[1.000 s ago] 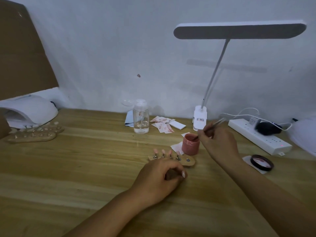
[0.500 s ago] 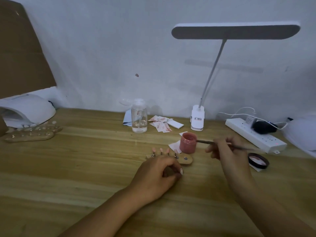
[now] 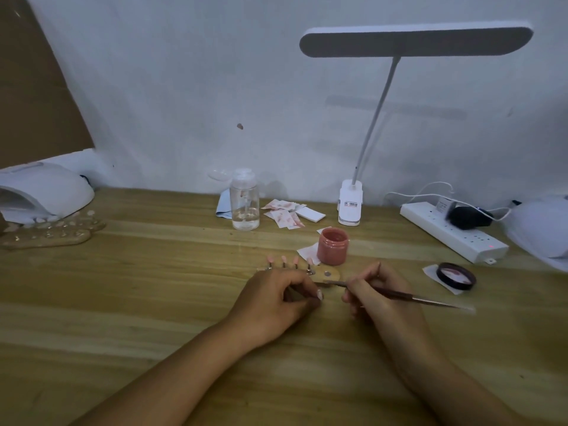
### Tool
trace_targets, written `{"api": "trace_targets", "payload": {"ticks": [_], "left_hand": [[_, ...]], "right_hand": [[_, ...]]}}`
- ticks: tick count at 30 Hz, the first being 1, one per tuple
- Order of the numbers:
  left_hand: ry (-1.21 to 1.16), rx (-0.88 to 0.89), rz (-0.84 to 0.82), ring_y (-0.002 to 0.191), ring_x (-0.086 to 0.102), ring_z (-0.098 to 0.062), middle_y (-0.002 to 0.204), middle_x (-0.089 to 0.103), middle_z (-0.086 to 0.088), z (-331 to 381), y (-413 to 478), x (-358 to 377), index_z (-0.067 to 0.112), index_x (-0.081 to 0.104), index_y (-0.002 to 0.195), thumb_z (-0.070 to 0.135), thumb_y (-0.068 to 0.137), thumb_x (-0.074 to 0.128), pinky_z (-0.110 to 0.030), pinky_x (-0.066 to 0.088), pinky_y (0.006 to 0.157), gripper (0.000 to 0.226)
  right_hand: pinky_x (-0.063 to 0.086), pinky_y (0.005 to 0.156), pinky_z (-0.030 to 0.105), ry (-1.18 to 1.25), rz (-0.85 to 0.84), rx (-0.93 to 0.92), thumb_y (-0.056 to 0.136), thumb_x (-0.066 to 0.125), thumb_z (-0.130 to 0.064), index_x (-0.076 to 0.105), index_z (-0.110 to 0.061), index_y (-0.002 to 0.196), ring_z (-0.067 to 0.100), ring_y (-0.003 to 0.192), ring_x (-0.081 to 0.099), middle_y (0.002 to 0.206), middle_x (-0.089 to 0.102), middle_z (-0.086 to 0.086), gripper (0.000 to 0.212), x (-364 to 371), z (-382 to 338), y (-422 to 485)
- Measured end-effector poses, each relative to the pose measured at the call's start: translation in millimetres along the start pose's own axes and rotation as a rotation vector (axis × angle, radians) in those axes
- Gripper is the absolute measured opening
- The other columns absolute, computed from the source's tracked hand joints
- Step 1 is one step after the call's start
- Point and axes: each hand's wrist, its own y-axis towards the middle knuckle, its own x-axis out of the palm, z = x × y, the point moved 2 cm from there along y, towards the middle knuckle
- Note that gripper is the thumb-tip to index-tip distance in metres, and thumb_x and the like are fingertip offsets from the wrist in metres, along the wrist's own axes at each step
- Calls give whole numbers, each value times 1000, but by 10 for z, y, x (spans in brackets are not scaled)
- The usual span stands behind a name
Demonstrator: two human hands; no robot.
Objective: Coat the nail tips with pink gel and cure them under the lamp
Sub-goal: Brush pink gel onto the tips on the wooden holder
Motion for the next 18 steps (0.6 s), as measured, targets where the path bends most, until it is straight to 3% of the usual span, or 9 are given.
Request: {"api": "trace_targets", "payload": {"ticks": [6, 13, 18], "left_hand": [[10, 7, -5, 61, 53, 16, 68, 61, 36, -13, 3, 9, 37, 73, 78, 25, 81, 79, -4, 33, 58, 14], [27, -22, -6, 62, 54, 11, 71, 63, 34, -47, 16, 21, 39, 72, 77, 29, 80, 79, -9, 33, 59, 13], [17, -15, -5, 61, 54, 11, 74, 65, 32, -38, 15, 22, 36, 74, 79, 27, 80, 80, -8, 33, 58, 11]], "right_hand": [[38, 44, 18, -56, -8, 3, 84, 60, 4, 45, 13, 79, 14, 48, 47, 58, 60, 13, 19, -12, -8, -7], [42, 48, 19, -189, -45, -20, 81, 63, 0, 53, -7, 70, 9, 50, 52, 57, 65, 5, 16, 1, 47, 6], [42, 54, 27, -197, -40, -26, 81, 63, 0, 53, -7, 70, 10, 51, 52, 57, 64, 5, 16, 1, 36, -7]]}}
